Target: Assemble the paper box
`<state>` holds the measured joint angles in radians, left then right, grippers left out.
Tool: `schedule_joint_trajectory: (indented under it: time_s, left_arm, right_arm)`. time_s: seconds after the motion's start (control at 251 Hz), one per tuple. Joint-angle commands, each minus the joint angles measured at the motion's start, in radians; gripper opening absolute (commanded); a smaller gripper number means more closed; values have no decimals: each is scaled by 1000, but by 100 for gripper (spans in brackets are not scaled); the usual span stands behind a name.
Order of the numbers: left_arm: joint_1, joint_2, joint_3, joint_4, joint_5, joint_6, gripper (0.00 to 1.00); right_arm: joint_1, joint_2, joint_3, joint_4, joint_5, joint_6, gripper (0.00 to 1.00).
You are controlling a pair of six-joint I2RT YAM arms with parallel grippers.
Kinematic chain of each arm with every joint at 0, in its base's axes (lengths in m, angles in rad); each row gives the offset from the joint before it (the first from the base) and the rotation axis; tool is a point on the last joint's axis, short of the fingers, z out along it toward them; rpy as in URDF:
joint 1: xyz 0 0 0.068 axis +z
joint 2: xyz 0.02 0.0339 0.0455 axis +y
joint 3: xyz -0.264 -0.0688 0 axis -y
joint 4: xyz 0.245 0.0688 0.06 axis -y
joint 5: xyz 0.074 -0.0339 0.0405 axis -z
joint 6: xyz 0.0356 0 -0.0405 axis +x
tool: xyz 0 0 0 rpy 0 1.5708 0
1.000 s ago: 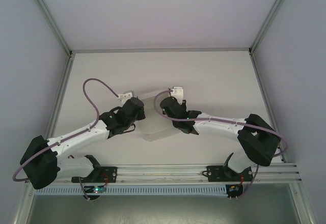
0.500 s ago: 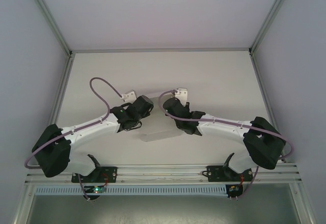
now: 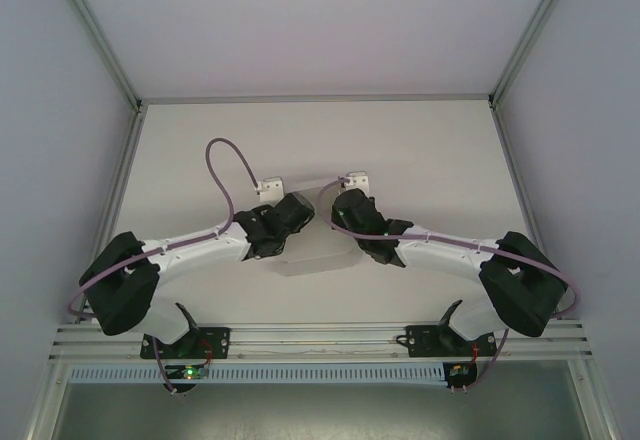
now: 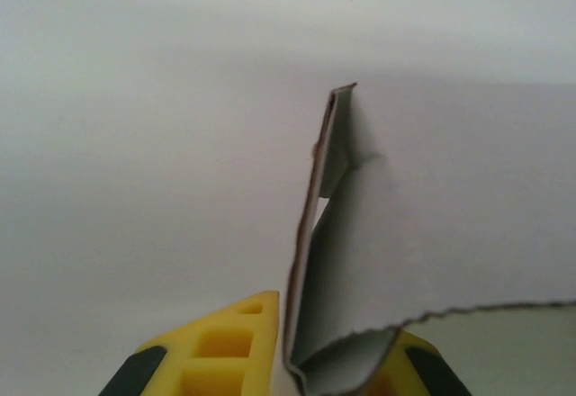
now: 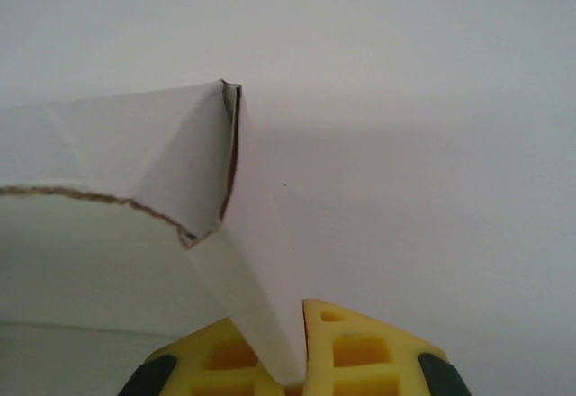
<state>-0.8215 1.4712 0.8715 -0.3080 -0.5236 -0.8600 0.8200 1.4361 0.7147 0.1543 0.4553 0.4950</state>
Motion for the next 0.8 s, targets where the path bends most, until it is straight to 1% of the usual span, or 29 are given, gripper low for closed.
schedule_joint_trajectory:
  time_s: [0.0,0.08,0.136,0.267,0.383,0.399,0.415,0.423,0.451,0.495,0.587,0.647,0.734,0.794]
  left_arm:
    - [42,-59,-88,-122,-39,126,15]
    - [41,-148,-117,-62,53,157,24]
    - [42,-216,-140,-36,97,174,35]
    - [42,-370,-185,-20,149,175,61]
    - [42,-480,-236,26,264,196,79]
    - [42,-491,-243,34,283,201,82]
    - [42,-502,-248,41,300,207,89]
    - [42,-509,-249,44,308,209,90]
    - [42,-525,-256,51,323,209,92]
    - [42,-544,-259,44,318,204,95]
    - [42,-561,-241,-22,228,165,100]
    - [42,-559,-238,-37,194,158,100]
    - [52,-544,-249,-2,201,165,95]
    - [68,-524,-250,37,239,168,87]
  right_arm:
    - [-51,-34,-8,-21,178,-33,0]
    - [-46,-31,-6,-21,174,-32,0]
    - [-43,-30,-8,-18,172,-27,0]
    - [-36,-21,-12,-9,169,-24,0]
    - [-33,1,-11,11,156,-26,0]
    - [-32,2,-12,13,154,-27,0]
    - [-33,7,-12,17,150,-31,0]
    - [-31,7,-10,18,149,-33,0]
    - [-29,10,-12,29,138,-45,0]
    - [-26,13,-13,47,127,-60,0]
    - [-19,15,-16,76,106,-87,0]
    - [-19,14,-14,74,94,-90,0]
    - [-20,6,-12,73,60,-90,0]
    - [-20,-1,-13,72,29,-85,0]
